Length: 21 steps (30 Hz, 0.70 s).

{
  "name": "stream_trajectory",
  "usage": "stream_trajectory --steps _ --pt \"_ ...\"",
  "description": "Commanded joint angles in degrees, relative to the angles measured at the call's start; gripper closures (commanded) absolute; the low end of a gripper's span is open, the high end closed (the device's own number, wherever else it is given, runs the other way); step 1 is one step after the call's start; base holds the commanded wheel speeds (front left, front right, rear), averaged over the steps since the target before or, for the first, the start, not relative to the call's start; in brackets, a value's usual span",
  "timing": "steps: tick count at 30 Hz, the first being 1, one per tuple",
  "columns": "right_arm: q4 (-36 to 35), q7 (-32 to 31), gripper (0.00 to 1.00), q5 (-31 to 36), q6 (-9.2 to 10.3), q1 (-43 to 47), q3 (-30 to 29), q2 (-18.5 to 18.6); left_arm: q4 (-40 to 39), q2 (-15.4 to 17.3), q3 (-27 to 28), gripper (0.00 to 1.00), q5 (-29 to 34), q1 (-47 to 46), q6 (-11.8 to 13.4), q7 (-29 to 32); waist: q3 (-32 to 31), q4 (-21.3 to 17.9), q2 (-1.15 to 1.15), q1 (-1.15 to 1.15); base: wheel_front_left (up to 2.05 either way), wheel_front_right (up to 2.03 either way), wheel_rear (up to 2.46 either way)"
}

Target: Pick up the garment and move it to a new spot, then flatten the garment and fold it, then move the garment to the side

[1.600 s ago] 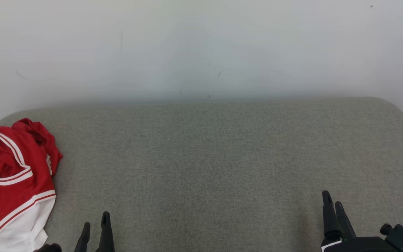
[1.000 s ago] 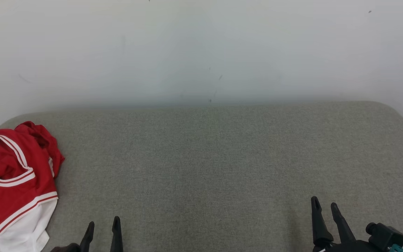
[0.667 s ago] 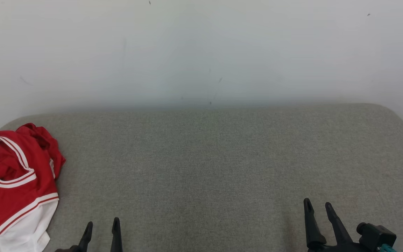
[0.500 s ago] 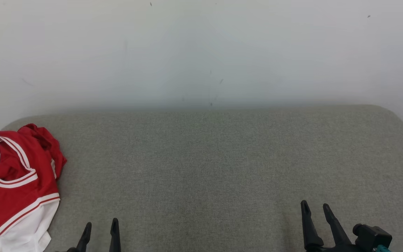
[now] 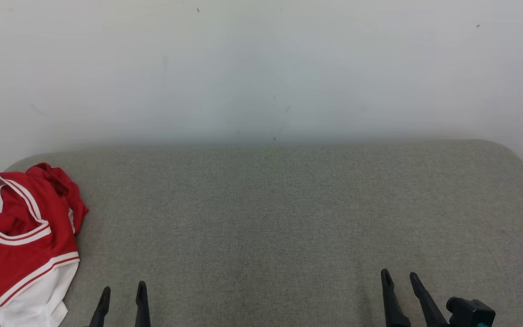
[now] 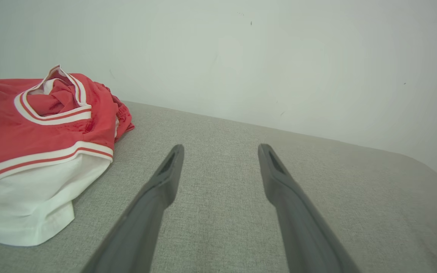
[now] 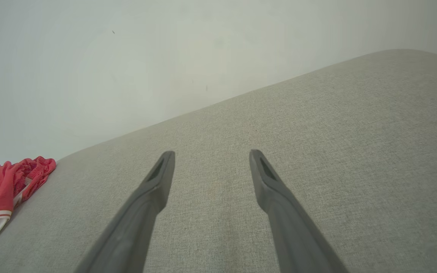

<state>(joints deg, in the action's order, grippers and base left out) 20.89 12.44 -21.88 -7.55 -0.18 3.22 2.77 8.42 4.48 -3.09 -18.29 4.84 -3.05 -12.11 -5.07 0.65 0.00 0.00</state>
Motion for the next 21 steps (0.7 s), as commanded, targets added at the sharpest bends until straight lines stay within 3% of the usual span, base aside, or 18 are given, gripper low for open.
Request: stream_trajectory --steps 1,21 --pt "0.32 0.46 0.0 -0.57 0.1 -0.73 0.55 0.14 -0.51 -0.29 0.62 0.0 1.16 1.0 -0.42 -0.61 -0.08 -0.07 0.0 0.0 0.0 0.0 0.0" --pt "0.49 -0.02 0.0 10.57 0.12 -0.86 -0.86 0.14 1.49 -1.4 2.25 0.0 11.6 2.26 -0.32 -2.9 -1.14 -0.28 0.0 0.0 0.0 0.0 0.0"
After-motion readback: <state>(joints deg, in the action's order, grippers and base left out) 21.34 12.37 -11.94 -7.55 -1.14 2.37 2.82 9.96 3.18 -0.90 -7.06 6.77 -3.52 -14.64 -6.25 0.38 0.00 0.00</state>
